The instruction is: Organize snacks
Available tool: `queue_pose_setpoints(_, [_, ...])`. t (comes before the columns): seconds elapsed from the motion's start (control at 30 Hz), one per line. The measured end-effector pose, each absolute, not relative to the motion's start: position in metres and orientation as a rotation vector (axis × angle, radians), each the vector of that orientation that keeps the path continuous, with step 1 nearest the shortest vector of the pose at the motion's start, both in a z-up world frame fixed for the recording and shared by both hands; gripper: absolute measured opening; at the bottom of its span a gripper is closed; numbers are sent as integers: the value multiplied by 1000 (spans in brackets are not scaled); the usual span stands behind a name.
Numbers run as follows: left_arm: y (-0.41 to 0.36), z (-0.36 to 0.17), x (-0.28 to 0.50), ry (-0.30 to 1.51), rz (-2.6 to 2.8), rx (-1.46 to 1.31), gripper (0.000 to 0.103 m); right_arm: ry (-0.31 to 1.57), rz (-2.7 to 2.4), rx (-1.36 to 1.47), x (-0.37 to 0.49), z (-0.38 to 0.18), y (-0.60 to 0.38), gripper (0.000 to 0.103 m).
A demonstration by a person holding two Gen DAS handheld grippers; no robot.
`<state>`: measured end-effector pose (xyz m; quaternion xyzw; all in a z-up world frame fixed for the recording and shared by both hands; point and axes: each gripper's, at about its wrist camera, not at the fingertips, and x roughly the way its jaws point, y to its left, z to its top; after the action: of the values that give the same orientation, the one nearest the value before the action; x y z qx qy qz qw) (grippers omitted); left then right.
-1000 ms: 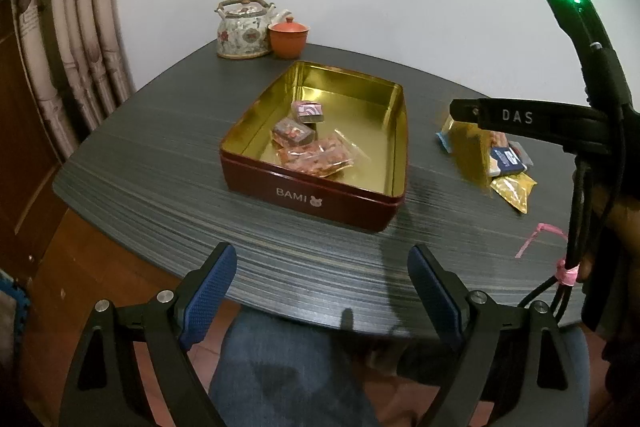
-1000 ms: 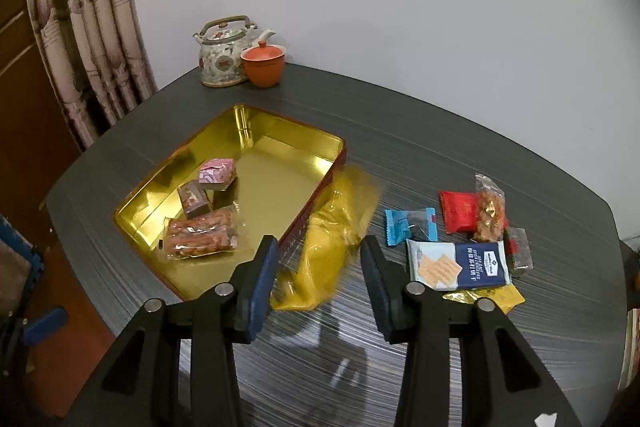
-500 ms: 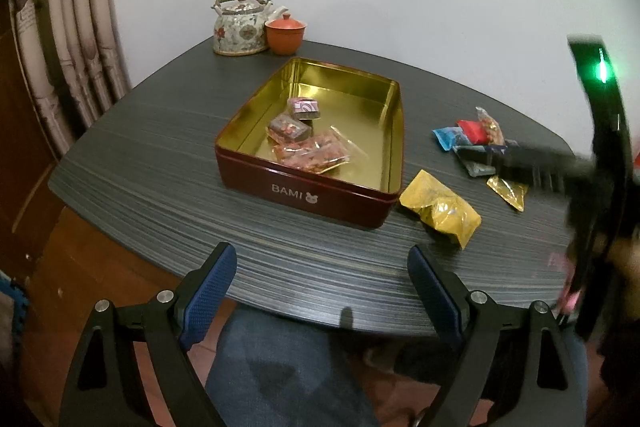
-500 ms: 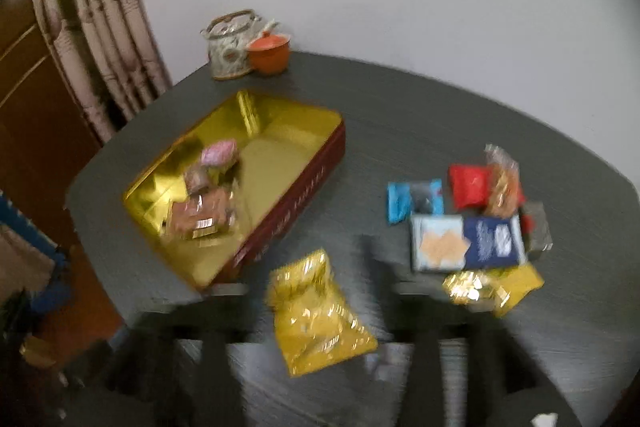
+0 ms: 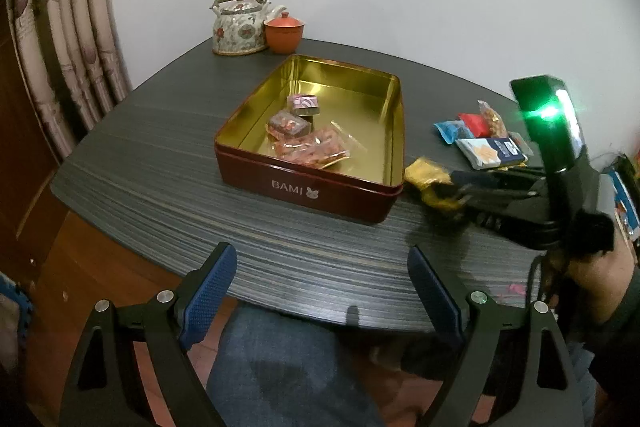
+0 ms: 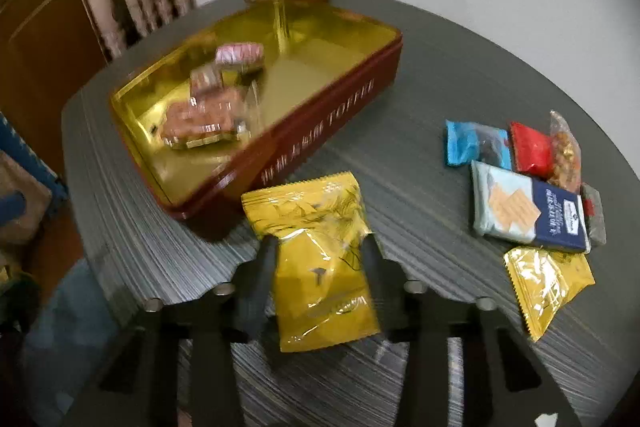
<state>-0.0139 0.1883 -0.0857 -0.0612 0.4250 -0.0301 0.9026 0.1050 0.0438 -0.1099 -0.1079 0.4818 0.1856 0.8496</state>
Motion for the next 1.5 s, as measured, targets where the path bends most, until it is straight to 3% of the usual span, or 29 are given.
queue_pose_setpoints(0.03, [189,-85,-14,879,-65,-130,87,1005,380,-236,104,-106,42,6])
queue_pose_setpoints(0.73, [186,-80,-17,861,-73,-140,87,777,327,-243,99,-7,49,4])
queue_pose_setpoints(1.5, [187,-88,-14,886,-61,-143,87,823,493,-238,96,-26,117,4])
